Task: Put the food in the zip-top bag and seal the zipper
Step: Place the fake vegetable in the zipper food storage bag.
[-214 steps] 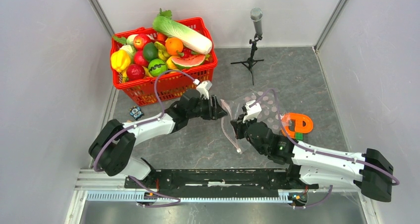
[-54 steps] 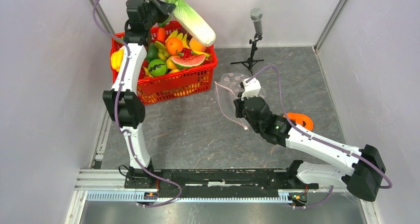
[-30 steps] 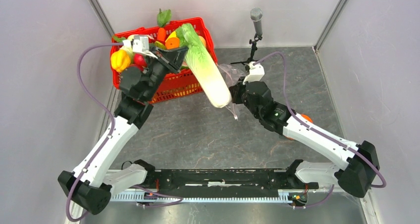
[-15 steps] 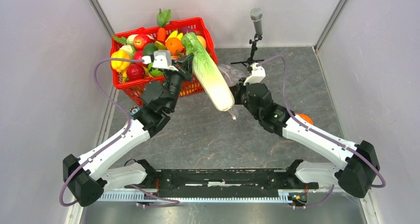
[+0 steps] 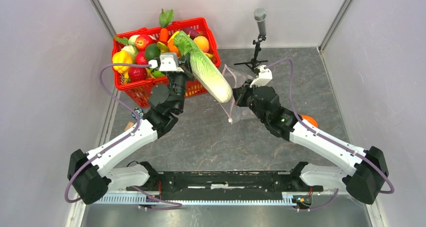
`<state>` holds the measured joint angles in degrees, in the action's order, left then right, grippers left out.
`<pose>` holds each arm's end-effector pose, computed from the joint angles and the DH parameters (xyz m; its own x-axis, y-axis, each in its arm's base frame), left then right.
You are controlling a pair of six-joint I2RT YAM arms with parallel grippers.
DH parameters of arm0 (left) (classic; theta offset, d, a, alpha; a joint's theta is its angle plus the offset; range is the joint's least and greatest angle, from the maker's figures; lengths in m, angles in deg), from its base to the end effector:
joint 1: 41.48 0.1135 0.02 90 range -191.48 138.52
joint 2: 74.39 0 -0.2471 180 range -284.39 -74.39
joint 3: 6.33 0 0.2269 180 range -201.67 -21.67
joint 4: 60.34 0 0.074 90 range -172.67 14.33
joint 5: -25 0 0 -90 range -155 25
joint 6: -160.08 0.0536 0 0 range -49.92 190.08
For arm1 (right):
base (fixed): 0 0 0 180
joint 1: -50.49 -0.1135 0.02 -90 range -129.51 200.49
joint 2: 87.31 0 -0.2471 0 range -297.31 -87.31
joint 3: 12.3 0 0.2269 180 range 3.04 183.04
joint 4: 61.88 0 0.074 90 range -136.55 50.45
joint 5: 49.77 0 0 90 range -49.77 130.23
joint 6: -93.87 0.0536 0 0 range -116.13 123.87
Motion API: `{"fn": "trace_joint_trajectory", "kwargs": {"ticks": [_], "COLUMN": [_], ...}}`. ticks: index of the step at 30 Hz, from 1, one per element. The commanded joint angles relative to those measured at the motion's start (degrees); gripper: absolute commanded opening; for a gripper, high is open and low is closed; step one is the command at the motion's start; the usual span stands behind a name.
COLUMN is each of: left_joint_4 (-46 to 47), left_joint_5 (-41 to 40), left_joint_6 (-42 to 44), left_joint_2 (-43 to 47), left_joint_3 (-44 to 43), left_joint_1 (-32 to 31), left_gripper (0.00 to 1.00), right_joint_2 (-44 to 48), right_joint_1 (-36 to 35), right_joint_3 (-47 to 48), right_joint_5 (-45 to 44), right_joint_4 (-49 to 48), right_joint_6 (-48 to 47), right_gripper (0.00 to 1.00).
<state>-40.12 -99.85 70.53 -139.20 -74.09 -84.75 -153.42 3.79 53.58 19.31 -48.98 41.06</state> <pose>0.2030 -0.1490 0.3952 0.2879 -0.2622 -0.9211 0.1777 0.9597 -0.2176 0.1975 0.1817 0.3103 -0.3909 0.4085 -0.8248 -0.2574 0.8119 0.5240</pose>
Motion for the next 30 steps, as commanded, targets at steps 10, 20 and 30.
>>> {"fn": "trace_joint_trajectory", "kwargs": {"ticks": [10, 20, 30], "left_joint_4": [30.8, 31.8, 34.7], "left_joint_5": [-21.5, -22.4, -24.1], "left_joint_6": [31.2, 35.2, 42.4], "left_joint_2": [-13.7, -15.1, -17.0], "left_joint_3": [-5.2, -5.5, -6.7], "left_joint_1": [-13.1, -14.3, -13.8], "left_gripper": [0.02, 0.02, 0.02], "right_joint_2": [2.2, 3.9, 3.6], "right_joint_1": [-0.1, -0.2, -0.2], "right_joint_3": [-0.6, -0.2, 1.6], "right_joint_5": [0.2, -3.9, -3.0], "right_joint_4": [-4.7, -2.9, -0.7], "right_joint_6": [4.3, 4.0, 2.2], "right_gripper": [0.00, 0.00, 0.00]}}
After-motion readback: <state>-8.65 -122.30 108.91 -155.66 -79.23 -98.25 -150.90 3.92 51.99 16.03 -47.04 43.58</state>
